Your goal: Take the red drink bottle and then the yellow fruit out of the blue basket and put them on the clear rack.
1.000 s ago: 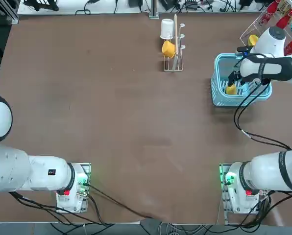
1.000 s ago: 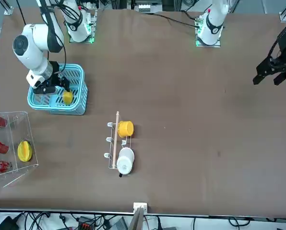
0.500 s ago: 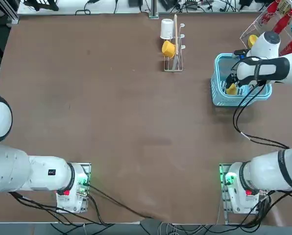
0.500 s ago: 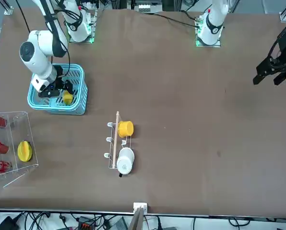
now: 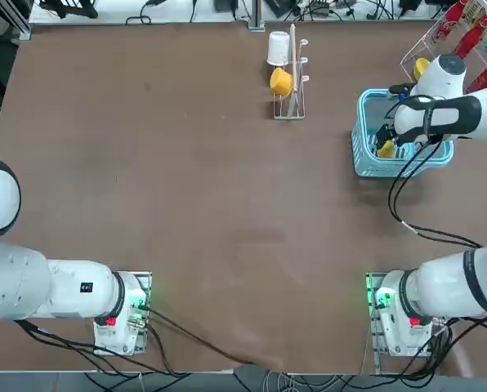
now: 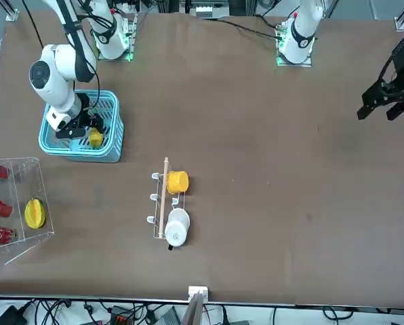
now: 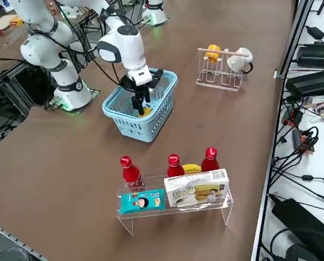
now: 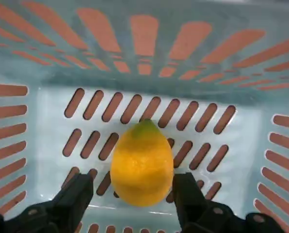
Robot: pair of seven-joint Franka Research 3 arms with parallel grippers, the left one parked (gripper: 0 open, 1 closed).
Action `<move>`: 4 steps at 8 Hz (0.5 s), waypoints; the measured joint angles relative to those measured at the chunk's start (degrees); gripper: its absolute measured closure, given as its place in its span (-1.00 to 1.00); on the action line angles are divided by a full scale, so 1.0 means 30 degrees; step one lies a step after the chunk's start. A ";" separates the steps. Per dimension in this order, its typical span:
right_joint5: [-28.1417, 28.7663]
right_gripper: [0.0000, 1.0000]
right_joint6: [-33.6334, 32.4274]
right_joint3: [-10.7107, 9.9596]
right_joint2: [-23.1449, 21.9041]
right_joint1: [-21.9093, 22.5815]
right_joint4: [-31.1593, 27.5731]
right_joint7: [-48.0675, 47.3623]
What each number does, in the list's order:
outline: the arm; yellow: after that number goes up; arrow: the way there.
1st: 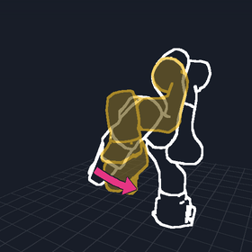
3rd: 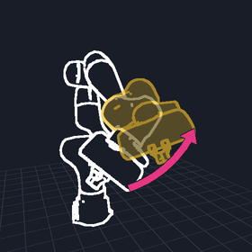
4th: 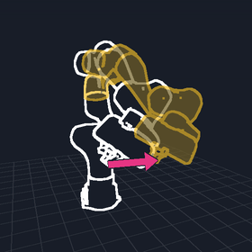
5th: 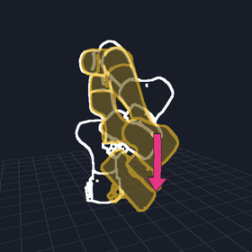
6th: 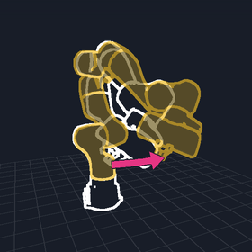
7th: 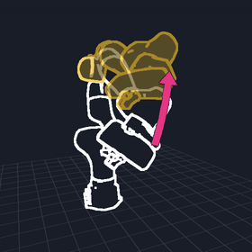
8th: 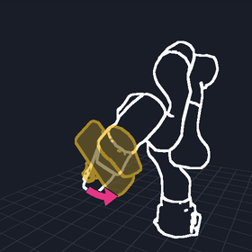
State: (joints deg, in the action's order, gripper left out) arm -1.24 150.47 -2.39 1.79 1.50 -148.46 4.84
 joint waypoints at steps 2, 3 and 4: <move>-0.0003 -1.00 0.0916 0.0000 0.0171 0.0008 -0.0245 0.0002; -0.0004 -1.00 0.1387 0.0000 0.0369 0.0009 -0.0404 0.0002; -0.0004 -1.00 0.1586 0.0000 0.0549 0.0009 -0.0442 0.0002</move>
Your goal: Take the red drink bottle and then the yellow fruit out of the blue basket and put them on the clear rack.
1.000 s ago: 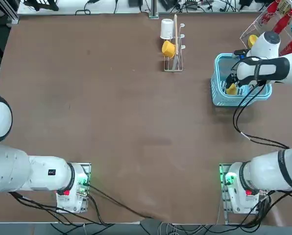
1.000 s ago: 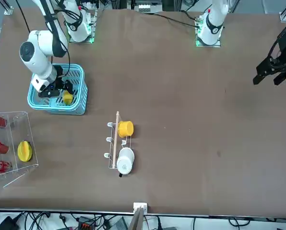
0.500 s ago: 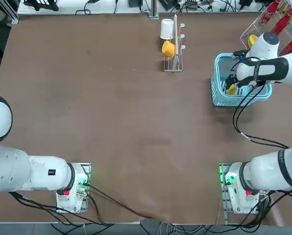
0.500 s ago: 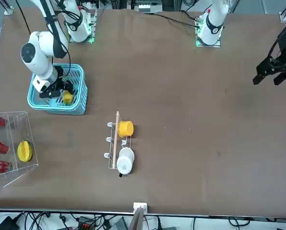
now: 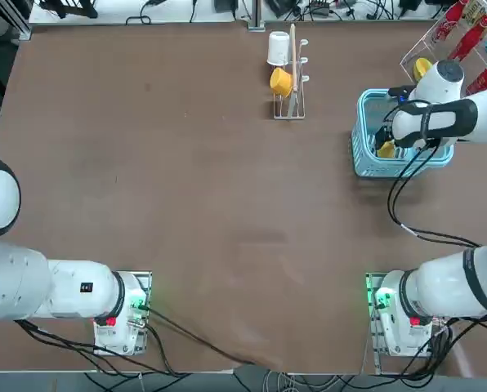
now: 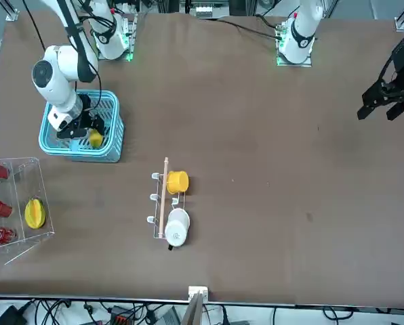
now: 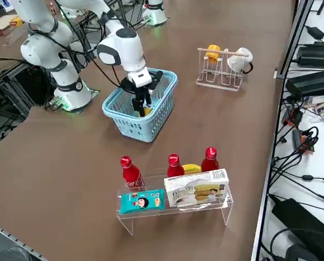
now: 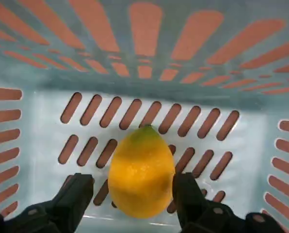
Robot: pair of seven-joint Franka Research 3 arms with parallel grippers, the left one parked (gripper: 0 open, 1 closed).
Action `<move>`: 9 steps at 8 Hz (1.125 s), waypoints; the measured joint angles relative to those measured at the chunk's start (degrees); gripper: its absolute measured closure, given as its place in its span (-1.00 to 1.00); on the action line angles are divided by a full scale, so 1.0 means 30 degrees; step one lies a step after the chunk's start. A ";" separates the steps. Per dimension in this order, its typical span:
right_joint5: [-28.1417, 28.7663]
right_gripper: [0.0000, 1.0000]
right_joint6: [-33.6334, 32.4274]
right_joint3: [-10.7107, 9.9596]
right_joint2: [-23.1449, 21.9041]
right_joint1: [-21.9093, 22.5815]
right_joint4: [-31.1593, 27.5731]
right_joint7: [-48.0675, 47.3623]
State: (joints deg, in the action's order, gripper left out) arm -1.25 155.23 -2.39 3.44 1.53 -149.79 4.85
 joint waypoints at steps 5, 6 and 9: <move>-0.0001 -1.00 0.1024 0.0000 0.0603 0.0010 -0.0025 0.0002; -0.0003 -1.00 0.1266 -0.0003 0.0799 0.0010 -0.0024 0.0002; -0.0004 -1.00 0.1385 -0.0007 0.1084 0.0010 -0.0034 0.0002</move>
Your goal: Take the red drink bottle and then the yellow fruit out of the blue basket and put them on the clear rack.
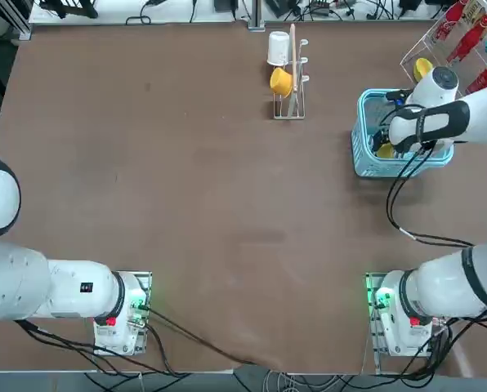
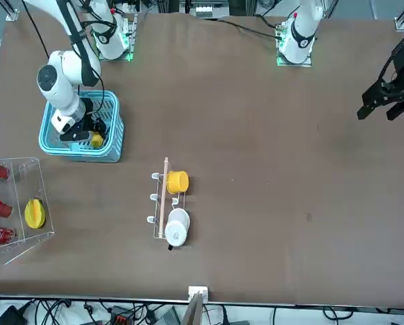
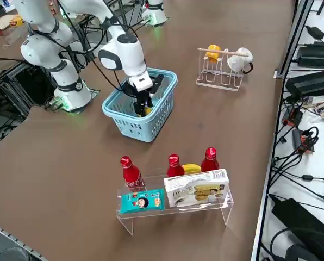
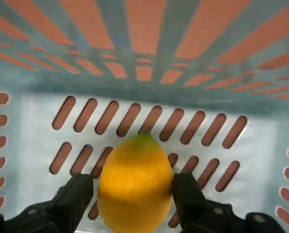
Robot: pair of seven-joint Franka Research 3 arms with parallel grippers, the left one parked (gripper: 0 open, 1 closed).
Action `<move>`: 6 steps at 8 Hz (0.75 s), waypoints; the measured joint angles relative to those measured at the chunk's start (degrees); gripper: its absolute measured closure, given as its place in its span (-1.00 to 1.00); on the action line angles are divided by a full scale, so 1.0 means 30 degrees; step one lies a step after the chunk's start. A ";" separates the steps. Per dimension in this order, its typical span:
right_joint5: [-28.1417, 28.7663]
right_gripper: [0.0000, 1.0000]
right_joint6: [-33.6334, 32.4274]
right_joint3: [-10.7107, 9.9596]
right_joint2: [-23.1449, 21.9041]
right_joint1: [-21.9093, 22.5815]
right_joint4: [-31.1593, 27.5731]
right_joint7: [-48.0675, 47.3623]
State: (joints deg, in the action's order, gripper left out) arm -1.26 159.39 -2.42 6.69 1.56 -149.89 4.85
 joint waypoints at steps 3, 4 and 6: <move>0.0000 -1.00 0.0002 -0.0009 0.0167 0.0001 -0.0069 0.0000; 0.0000 -0.94 0.0003 -0.0009 0.0185 0.0004 -0.0081 0.0003; 0.0000 -0.79 0.0005 -0.0007 0.0189 0.0008 -0.0078 0.0003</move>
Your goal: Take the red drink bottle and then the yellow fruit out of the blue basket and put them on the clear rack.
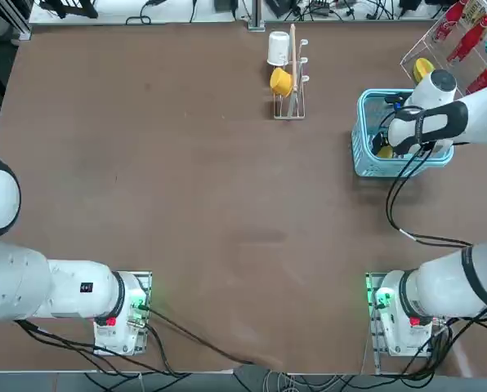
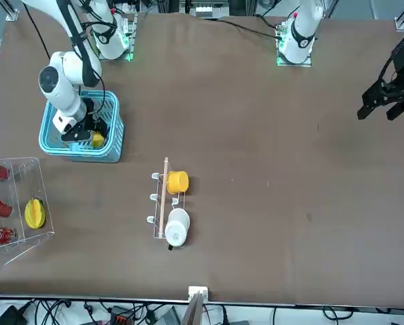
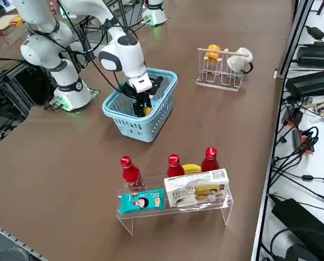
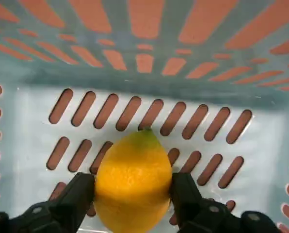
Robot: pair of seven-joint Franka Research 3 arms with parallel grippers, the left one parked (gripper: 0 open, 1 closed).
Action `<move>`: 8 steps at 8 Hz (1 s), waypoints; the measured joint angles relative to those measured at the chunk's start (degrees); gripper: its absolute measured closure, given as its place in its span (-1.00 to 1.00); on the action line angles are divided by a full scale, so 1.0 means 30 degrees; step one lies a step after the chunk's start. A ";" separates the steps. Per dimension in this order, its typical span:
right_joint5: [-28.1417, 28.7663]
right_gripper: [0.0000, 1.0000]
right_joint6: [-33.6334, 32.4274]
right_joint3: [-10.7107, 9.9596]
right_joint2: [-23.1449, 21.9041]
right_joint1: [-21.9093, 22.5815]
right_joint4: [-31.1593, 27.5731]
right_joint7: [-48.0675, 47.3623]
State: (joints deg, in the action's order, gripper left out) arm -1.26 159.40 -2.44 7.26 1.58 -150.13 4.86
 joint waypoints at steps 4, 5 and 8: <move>0.0000 -0.76 0.0001 -0.0001 -0.0006 0.0003 -0.0001 -0.0019; 0.0000 -0.76 0.0003 -0.0001 -0.0016 0.0003 0.0002 -0.0020; 0.0000 -0.75 -0.0397 -0.0119 -0.0375 -0.0001 0.0116 -0.0020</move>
State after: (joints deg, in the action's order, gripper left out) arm -1.26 158.21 -2.79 6.13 1.58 -149.78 4.80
